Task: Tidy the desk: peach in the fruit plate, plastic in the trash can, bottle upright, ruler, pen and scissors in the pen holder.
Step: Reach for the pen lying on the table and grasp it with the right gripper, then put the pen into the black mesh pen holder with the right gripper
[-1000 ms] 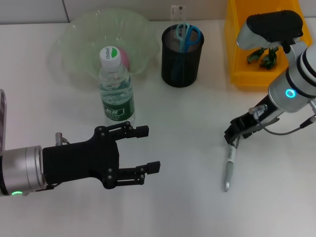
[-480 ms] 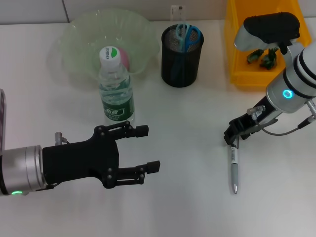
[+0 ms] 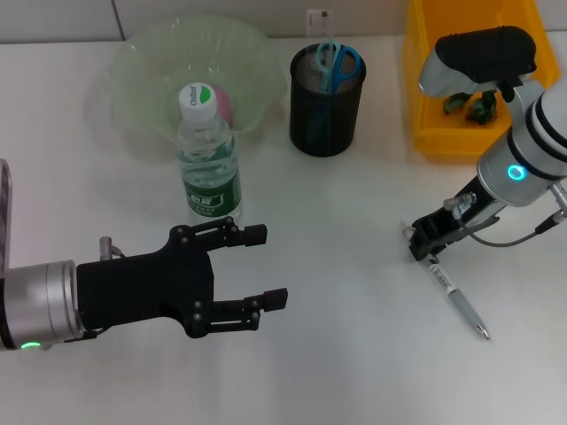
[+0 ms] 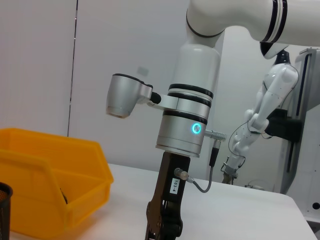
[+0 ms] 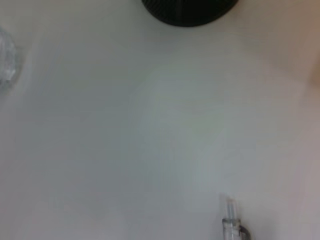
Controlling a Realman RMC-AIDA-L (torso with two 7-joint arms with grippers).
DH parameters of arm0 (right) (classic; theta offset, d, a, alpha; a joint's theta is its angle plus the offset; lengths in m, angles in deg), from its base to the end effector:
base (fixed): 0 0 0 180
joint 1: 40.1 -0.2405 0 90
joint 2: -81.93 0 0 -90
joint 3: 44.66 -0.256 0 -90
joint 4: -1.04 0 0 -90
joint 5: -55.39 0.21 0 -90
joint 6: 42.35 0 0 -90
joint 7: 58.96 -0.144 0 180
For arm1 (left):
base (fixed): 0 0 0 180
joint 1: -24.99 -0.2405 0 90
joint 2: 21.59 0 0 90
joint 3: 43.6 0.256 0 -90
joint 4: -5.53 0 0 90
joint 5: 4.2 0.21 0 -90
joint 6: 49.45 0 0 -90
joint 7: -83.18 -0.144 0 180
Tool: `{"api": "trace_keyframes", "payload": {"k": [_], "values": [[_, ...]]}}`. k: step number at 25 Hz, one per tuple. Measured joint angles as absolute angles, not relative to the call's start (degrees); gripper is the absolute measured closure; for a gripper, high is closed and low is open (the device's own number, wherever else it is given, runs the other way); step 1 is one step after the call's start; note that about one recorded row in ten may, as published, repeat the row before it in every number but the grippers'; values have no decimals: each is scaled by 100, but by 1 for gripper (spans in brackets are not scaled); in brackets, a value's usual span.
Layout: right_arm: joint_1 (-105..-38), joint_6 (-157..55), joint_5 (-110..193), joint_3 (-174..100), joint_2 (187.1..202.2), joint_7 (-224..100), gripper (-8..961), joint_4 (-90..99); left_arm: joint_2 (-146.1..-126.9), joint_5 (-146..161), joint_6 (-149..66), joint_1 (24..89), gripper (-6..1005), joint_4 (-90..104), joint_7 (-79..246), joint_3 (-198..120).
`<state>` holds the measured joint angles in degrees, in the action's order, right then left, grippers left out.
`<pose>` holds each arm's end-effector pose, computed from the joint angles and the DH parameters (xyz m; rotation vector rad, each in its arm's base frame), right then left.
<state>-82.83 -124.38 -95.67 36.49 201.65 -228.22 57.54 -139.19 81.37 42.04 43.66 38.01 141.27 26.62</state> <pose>0.2031 0.3674 -0.0437 -2.2962 1.4644 -0.5652 -0.2628 0.2594 -0.0396 -2.8133 -0.2941 -0.9491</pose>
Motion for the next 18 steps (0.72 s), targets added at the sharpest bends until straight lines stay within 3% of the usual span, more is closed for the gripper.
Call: {"api": "trace_keyframes", "payload": {"k": [4,12,18], "values": [[-8243,-12468,-9567,3692,20161,-22777,759,5864,-13919,8139,4204,4357,202,3809,14127,2662],[-8098,-12465,-9525,3835,20152,-22749,767,6202,-13919,8142,4205,4346,202,3814,14125,2655],[-7646,-12561,-9217,3504,20114,-22646,771,7577,-13919,8140,4205,4344,202,3814,14116,2646]]}}
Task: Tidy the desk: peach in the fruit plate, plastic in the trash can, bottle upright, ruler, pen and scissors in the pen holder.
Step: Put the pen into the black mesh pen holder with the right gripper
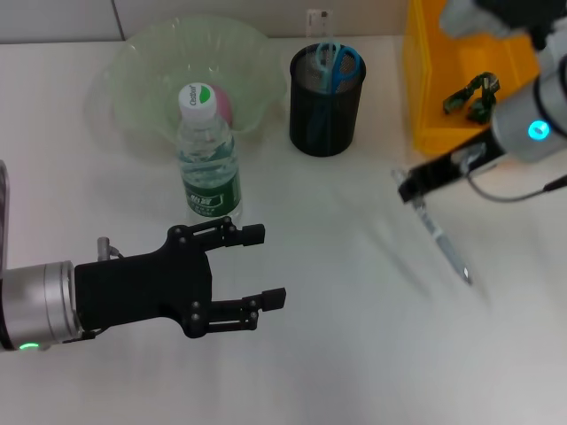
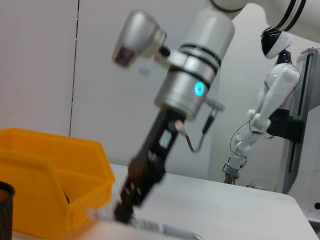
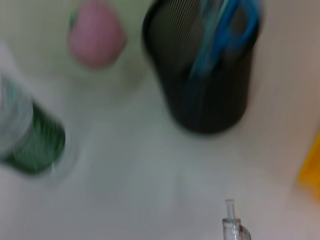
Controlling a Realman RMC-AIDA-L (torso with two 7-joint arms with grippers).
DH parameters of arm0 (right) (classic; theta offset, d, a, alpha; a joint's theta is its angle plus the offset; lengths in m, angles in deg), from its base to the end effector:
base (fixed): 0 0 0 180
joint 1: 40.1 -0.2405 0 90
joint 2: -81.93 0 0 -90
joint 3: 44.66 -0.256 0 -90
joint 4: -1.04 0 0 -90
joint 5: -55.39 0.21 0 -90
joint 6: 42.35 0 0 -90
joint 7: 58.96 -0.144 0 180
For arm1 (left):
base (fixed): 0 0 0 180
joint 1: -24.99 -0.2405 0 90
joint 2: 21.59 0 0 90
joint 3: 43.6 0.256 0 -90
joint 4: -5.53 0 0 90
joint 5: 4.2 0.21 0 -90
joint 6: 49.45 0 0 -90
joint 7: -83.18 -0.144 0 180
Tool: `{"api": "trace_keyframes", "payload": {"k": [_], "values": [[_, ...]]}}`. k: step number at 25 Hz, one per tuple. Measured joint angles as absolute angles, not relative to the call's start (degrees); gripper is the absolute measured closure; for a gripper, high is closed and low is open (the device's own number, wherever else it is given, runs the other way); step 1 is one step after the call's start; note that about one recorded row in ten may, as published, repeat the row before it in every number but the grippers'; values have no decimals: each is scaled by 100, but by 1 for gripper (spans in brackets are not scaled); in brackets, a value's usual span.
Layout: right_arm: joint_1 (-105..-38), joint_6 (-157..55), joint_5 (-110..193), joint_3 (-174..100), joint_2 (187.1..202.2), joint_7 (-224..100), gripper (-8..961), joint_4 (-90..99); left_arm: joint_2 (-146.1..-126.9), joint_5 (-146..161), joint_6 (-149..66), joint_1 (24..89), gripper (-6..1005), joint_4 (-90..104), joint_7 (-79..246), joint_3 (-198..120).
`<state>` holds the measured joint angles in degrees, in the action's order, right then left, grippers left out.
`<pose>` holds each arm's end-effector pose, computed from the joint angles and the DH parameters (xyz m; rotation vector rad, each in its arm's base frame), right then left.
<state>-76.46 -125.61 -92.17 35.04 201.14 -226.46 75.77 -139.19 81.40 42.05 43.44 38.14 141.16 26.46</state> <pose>0.1700 0.3708 -0.0071 -2.3501 1.3065 -0.2911 -0.2637 0.2589 -0.0390 -2.8090 -0.2938 -0.9479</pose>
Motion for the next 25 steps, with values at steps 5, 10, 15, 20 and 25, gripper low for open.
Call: {"api": "trace_keyframes", "payload": {"k": [5,10,15,20,25], "values": [[-7316,-12338,-8781,2838,20130,-22269,771,8554,-13926,8130,4206,4344,202,3816,14113,2644],[-6910,-11128,-7283,2439,20142,-20945,772,8832,-13928,8117,4205,4345,202,3821,14110,2627],[-6625,-9742,-4728,2489,20139,-18133,772,7834,-13951,8108,4204,4345,202,3823,14109,2549],[-6761,-9663,-1723,2511,20140,-14618,772,5941,-13968,8115,4197,4345,202,3779,14075,2478],[-6979,-9987,309,2980,20153,-11444,773,4340,-13980,8123,4178,4328,202,3763,14078,2397]]}}
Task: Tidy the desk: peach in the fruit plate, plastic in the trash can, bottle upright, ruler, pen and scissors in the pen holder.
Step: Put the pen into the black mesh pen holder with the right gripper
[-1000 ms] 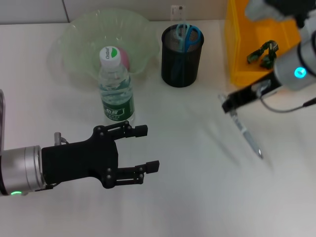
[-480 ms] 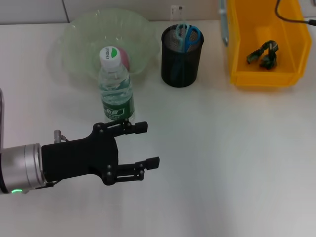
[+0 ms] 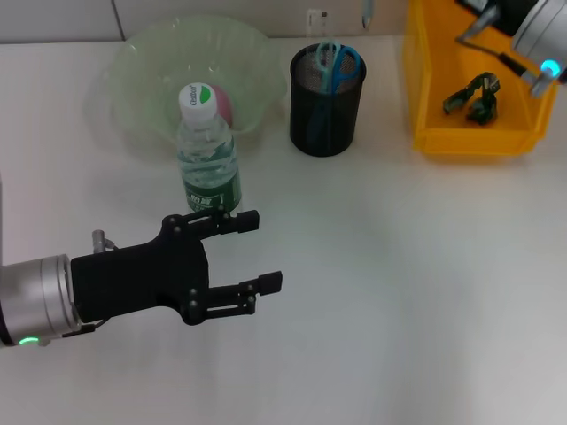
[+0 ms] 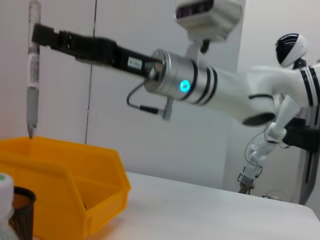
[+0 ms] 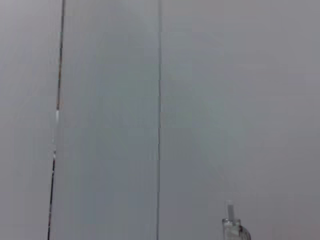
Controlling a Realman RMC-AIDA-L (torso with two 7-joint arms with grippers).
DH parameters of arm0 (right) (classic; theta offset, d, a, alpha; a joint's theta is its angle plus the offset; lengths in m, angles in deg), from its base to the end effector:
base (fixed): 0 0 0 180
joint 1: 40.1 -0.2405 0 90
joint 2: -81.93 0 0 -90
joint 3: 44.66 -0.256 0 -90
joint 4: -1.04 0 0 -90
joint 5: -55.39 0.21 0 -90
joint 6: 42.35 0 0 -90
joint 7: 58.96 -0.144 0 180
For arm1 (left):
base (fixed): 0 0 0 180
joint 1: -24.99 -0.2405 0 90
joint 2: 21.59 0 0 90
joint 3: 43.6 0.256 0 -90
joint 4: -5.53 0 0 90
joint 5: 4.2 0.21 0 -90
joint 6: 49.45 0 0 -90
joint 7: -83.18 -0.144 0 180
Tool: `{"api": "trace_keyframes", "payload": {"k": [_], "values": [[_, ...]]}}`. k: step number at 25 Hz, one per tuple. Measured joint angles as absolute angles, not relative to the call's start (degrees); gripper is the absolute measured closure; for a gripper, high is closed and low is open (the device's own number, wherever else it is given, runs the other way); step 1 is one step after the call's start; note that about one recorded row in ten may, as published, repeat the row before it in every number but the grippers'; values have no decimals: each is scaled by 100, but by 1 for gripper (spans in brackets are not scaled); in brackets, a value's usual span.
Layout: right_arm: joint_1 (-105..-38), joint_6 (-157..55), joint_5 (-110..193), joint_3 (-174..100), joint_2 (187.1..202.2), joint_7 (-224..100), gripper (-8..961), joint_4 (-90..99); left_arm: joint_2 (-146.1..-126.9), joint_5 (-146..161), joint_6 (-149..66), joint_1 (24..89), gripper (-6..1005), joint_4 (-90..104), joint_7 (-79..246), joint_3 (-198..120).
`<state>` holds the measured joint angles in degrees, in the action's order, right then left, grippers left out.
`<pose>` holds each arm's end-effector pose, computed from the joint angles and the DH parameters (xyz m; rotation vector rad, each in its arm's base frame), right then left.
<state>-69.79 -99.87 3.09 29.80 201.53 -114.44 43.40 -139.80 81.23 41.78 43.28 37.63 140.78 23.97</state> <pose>0.1734 0.4041 0.0113 -2.1438 0.2577 1.0327 -0.2648 0.2617 -0.0371 -2.7555 -0.3155 -0.9681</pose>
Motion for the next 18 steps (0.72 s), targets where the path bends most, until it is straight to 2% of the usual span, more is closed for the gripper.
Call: {"api": "trace_keyframes", "payload": {"k": [6,18], "values": [[-7325,-10103,1569,3790,20177,-9974,772,3161,-13978,8107,4178,4276,202,3761,14096,2349],[-7831,-9543,1893,4048,20181,-9920,767,2368,-13971,8088,4195,4263,202,3771,14186,2320]]}}
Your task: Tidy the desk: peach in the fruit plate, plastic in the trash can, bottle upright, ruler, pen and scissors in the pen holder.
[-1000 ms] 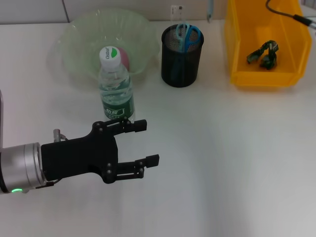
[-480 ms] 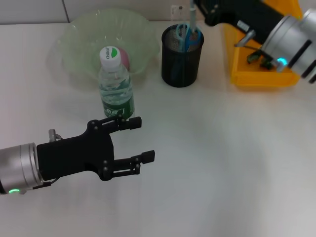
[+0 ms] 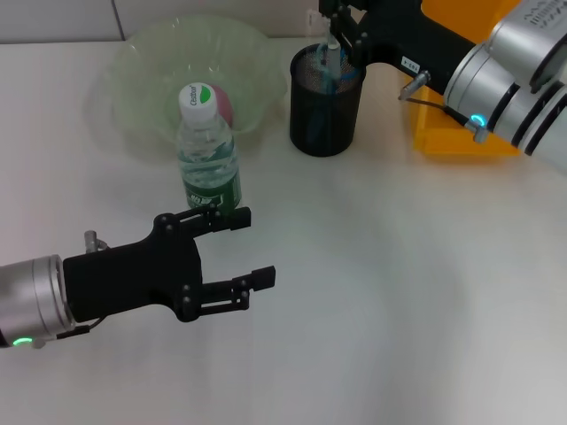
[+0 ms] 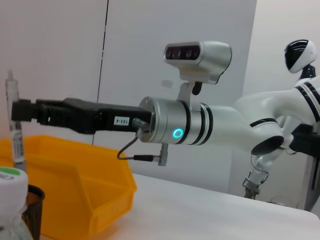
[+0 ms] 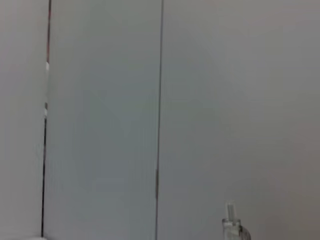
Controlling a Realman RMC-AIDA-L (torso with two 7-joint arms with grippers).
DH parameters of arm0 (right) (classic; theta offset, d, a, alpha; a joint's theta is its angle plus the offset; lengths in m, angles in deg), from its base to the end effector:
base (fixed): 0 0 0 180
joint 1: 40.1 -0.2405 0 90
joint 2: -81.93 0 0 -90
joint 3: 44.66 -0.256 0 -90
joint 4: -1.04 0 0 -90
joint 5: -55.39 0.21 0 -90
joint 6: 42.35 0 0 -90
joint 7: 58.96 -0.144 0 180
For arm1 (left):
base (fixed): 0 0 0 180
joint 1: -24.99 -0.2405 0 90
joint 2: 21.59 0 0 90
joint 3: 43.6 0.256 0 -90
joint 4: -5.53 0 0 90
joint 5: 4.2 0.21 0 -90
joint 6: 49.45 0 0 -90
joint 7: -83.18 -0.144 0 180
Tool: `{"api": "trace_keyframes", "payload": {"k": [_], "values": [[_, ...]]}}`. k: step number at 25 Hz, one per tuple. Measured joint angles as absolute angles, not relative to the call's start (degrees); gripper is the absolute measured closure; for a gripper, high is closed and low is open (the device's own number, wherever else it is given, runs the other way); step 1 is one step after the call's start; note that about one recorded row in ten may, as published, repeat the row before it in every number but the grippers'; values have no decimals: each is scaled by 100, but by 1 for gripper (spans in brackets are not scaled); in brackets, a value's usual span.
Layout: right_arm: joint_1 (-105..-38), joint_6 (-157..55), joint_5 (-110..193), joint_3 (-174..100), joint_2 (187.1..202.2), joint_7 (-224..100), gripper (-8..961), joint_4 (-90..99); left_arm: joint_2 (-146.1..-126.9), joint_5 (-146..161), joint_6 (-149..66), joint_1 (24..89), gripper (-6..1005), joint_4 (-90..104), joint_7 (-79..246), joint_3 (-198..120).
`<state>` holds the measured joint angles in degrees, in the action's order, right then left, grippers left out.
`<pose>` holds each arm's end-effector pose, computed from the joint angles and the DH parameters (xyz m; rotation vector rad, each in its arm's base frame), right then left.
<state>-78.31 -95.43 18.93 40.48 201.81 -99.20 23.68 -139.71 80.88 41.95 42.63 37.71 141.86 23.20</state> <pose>0.1899 0.4100 -0.0501 -2.2014 0.3319 0.8646 -0.2680 0.2606 -0.0339 -2.7337 -0.3562 -0.9788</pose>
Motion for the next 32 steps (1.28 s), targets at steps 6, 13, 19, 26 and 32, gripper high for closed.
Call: {"api": "trace_keyframes", "payload": {"k": [6,13,19,26,32], "values": [[-7959,-9469,1899,4068,20181,-9927,765,2137,-13972,8087,4183,4296,202,3760,14188,2320],[-8011,-9459,1905,4073,20182,-9934,762,2035,-13977,8089,4178,4304,202,3781,14189,2320],[-7889,-9547,1909,4074,20182,-10011,614,2065,-13980,8091,4179,4292,202,3792,14188,2319],[-6751,-10916,1697,3895,19965,-11375,353,3254,-13973,8089,4256,4289,202,3811,14188,2320],[-5895,-12244,226,3133,19575,-13247,140,4435,-13958,8113,4260,4308,202,3814,14190,2256]]}}
